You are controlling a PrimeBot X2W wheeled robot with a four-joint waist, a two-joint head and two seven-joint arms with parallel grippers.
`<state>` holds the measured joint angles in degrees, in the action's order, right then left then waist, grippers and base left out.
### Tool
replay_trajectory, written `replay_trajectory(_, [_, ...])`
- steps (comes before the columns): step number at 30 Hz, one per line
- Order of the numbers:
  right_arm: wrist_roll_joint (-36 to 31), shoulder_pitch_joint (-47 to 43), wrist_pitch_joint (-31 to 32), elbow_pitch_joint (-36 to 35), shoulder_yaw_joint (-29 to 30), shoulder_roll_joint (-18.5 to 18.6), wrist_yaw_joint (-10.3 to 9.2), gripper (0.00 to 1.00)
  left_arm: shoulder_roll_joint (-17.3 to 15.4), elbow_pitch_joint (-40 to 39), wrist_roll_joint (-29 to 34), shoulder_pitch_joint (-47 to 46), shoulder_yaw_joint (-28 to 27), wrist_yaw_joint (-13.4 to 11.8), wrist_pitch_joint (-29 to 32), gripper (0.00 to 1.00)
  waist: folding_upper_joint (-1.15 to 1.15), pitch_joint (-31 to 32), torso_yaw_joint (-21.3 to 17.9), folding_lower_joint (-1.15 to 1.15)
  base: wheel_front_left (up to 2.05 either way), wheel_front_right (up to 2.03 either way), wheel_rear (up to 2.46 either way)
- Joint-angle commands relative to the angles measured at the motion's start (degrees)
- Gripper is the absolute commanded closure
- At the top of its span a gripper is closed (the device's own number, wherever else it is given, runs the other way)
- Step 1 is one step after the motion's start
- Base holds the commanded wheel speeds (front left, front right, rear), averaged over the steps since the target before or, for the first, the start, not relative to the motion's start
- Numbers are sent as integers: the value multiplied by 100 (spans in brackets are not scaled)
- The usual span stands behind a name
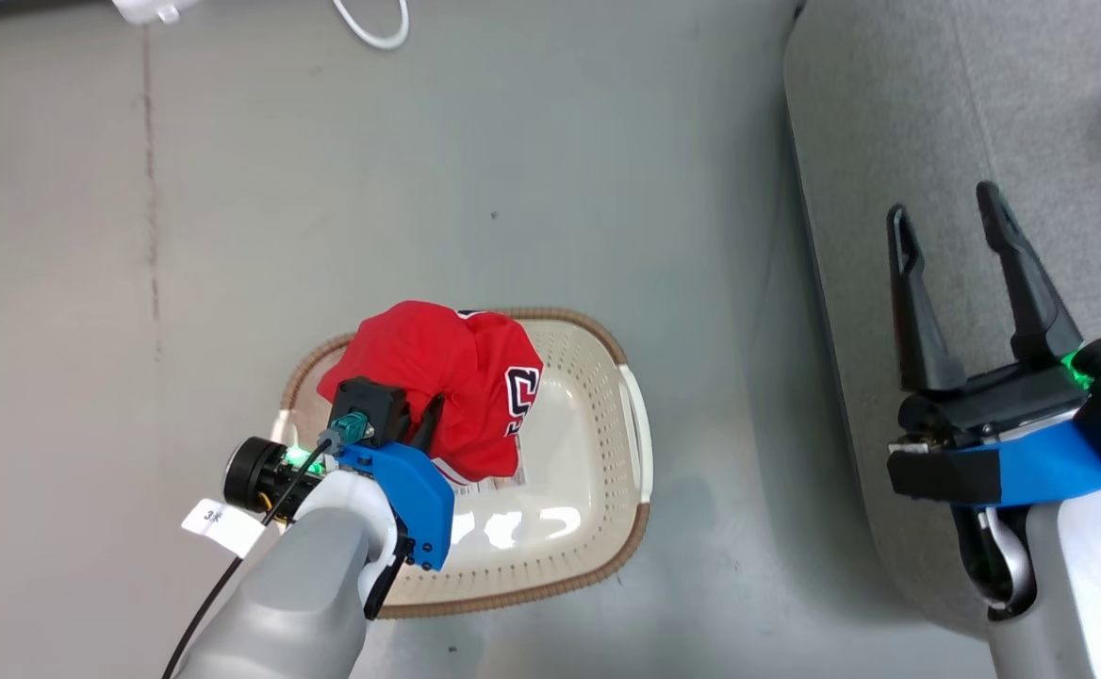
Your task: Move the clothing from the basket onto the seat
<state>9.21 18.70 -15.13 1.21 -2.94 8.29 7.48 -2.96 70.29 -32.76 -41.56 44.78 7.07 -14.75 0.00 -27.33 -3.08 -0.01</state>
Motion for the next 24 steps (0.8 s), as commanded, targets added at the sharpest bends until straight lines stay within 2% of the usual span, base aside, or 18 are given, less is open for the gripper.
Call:
replay_trajectory(1, [-18,-111,-2,43,3,-17,3,0,-28,-71,-8,65,-50,15,-40,100,0,353,119,1,0,0,0])
replay_trajectory(12, [-50,-477,-2,287,-32,-119,3,0,-496,-1477,148,539,-797,-259,-50,100,0,1162,216,1,0,0,0])
replay_trajectory(24, [-64,-918,-1,473,-38,-252,3,0,-656,-2928,681,1021,-1413,-215,-52,100,0,1960,205,1,0,0,0])
